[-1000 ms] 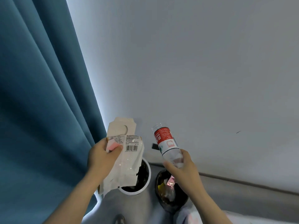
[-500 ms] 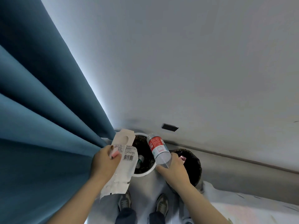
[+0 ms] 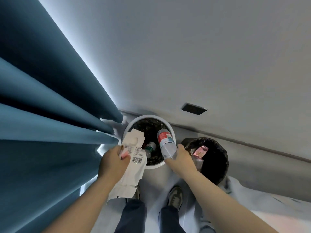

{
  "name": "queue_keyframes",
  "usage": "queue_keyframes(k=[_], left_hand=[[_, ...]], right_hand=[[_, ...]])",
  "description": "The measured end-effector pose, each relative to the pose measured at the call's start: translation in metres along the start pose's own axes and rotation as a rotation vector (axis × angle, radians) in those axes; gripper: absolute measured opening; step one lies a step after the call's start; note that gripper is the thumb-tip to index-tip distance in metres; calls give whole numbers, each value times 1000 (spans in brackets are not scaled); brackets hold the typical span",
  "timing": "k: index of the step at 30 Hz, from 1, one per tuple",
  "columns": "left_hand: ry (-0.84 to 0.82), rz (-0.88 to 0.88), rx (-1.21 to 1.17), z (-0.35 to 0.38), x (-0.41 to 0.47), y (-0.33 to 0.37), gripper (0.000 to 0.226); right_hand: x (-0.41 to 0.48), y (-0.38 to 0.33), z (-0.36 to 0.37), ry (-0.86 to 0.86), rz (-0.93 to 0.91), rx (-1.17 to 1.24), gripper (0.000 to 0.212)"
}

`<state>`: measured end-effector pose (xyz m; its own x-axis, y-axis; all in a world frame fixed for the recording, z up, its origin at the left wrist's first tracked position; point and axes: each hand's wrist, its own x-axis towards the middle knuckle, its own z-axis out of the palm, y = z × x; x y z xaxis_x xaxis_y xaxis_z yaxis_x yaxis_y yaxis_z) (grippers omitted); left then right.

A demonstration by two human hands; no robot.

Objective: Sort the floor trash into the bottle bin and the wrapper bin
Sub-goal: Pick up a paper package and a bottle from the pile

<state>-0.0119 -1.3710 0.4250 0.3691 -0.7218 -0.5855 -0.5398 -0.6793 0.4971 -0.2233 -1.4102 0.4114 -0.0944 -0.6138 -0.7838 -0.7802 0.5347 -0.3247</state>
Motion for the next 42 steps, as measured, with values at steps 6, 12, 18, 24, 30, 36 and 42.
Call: queue_keyframes(k=[6,12,18,24,30,36,42], left_hand=[[-31,-9,13,31,14,-9,13],[-114,1,-76,68,7,13,9],[-200,38,-37,126,-5,52,10],[-286,106,72,193,-17,83,15],[-354,158,202,262,-19,102,26],[-387,197,325,322,-12,118,20],[-396,262,450,363,-7,129,34]], right_hand=[[6,25,7,-49,-5,57,56],[-4,72,-5,-44,78,107,61],[-8,131,-35,11,133,146,54],[-2,189,-61,55,214,228,55],[8,243,-76,107,277,321,50],[23,286,-81,124,304,370,34],[36,317,-81,121,305,410,43]])
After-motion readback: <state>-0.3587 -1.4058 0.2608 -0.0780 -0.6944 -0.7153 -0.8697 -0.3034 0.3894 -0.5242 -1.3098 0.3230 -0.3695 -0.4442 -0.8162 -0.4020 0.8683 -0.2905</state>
